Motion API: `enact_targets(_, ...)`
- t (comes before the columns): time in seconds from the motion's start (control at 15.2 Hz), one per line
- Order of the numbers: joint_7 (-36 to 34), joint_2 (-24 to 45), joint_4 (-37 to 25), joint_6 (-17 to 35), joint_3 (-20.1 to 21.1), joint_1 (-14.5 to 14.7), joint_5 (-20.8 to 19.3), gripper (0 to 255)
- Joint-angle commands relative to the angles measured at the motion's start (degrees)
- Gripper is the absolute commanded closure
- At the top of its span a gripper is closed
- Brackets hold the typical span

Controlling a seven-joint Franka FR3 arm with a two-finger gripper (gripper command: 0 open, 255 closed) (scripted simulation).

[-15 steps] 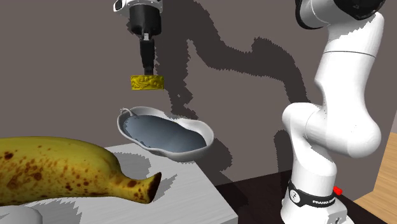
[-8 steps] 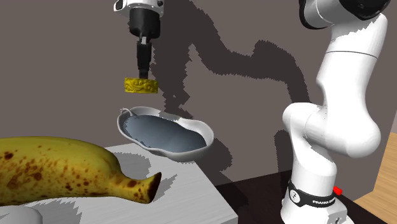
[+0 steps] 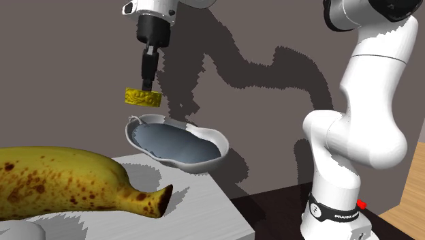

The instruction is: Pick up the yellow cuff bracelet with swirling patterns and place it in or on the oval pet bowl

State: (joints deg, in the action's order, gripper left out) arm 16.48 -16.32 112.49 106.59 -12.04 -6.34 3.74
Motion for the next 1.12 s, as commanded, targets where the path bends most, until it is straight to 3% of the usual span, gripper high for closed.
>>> enact_targets(0.0,-0.07,5.2,1.87,-2.35,-1.79,-1.14,0.09,255)
enact_targets(0.4,0.06,5.24,1.86,-2.36,-1.01,-2.0,0.25,255)
enact_targets(0.46,0.13,4.97,1.72,-2.71,-1.06,-2.07,0.14,0)
enact_targets(0.73,0.91,4.06,6.82,1.48,-1.24,-2.22,0.06,0)
enact_targets(0.79,0.14,5.26,1.86,-2.36,-0.54,-2.51,0.35,0)
enact_targets(1.06,0.16,5.53,-5.67,-9.68,-0.44,-3.14,0.33,0)
